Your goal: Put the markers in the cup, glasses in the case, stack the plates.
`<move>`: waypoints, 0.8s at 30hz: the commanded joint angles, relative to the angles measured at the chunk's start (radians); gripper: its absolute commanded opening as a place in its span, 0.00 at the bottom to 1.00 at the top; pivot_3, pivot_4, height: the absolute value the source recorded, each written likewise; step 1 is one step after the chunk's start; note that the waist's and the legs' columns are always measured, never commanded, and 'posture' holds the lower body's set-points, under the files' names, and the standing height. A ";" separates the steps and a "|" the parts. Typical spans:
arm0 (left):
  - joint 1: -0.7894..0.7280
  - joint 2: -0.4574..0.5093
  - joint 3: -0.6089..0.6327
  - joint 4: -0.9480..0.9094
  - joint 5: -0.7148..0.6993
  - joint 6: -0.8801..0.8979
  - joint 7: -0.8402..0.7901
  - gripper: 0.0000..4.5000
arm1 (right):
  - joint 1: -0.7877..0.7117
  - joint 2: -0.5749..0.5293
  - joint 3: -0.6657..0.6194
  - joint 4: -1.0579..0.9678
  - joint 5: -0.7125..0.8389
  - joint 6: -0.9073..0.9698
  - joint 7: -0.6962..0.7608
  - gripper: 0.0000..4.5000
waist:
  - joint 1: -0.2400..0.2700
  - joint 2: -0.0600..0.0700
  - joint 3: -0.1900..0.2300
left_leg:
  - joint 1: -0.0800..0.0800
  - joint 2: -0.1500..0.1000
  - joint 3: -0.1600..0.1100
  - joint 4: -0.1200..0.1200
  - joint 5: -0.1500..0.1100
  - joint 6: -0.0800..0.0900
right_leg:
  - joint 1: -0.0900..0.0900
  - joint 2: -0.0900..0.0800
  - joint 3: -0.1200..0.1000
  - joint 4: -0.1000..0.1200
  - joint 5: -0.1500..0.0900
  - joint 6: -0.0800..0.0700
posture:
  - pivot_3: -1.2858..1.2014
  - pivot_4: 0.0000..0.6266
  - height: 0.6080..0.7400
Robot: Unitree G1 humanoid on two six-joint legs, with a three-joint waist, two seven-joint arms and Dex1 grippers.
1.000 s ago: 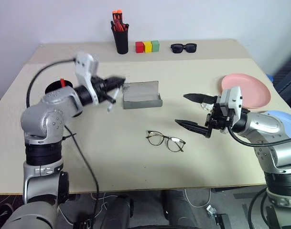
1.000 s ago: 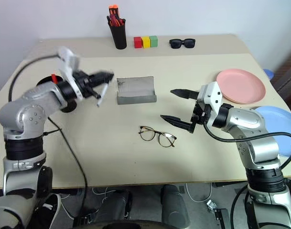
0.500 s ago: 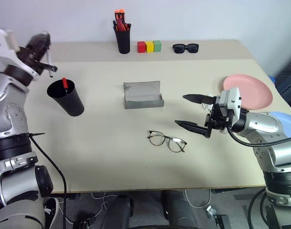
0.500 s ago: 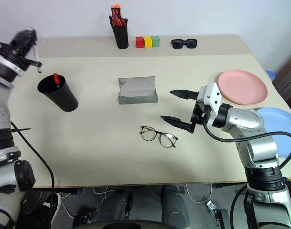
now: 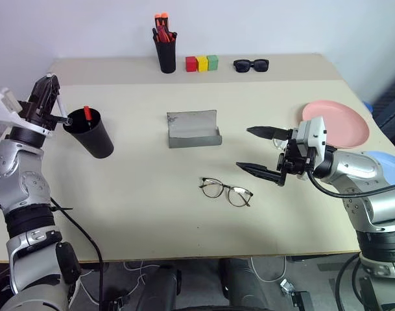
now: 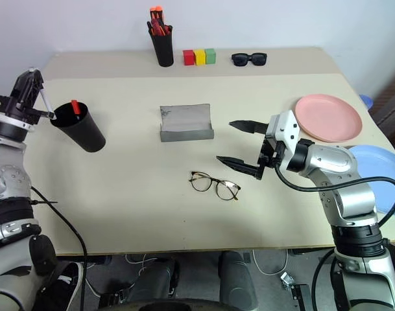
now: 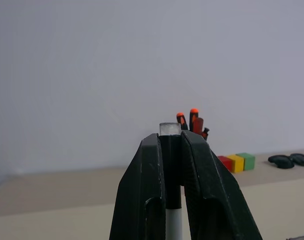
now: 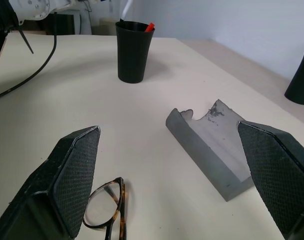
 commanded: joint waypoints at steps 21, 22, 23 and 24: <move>-0.011 0.036 -0.211 -0.269 -0.152 0.384 -0.135 0.99 | -0.015 -0.002 -0.016 -0.002 0.003 -0.019 0.011 1.00 | -0.001 0.000 0.000 | 0.000 0.000 0.000 0.000 0.000 0.000 | 0.000 0.000 0.000 0.000 0.000 0.000 | 0.52 0.24 1.00; -0.026 0.037 -0.255 -0.279 -0.119 0.400 -0.140 0.99 | -0.017 -0.001 -0.015 0.004 0.000 -0.022 0.011 1.00 | -0.001 0.000 0.000 | 0.000 0.000 0.000 0.000 0.000 0.000 | 0.000 0.000 0.000 0.000 0.000 0.000 | 0.52 0.24 1.00; -0.050 0.036 -0.304 -0.281 -0.084 0.418 -0.143 0.99 | -0.020 -0.002 -0.019 0.012 -0.002 -0.026 0.012 1.00 | -0.001 0.000 0.000 | 0.000 0.000 0.000 0.000 0.000 0.000 | 0.001 0.000 0.000 0.001 0.000 0.000 | 0.52 0.24 1.00; -0.072 0.035 -0.341 -0.278 -0.056 0.425 -0.148 0.99 | -0.022 -0.004 -0.024 0.020 -0.004 -0.030 0.013 1.00 | -0.001 0.000 0.000 | 0.000 0.000 0.000 0.000 0.000 0.000 | 0.001 0.000 0.000 0.001 0.000 0.000 | 0.52 0.24 1.00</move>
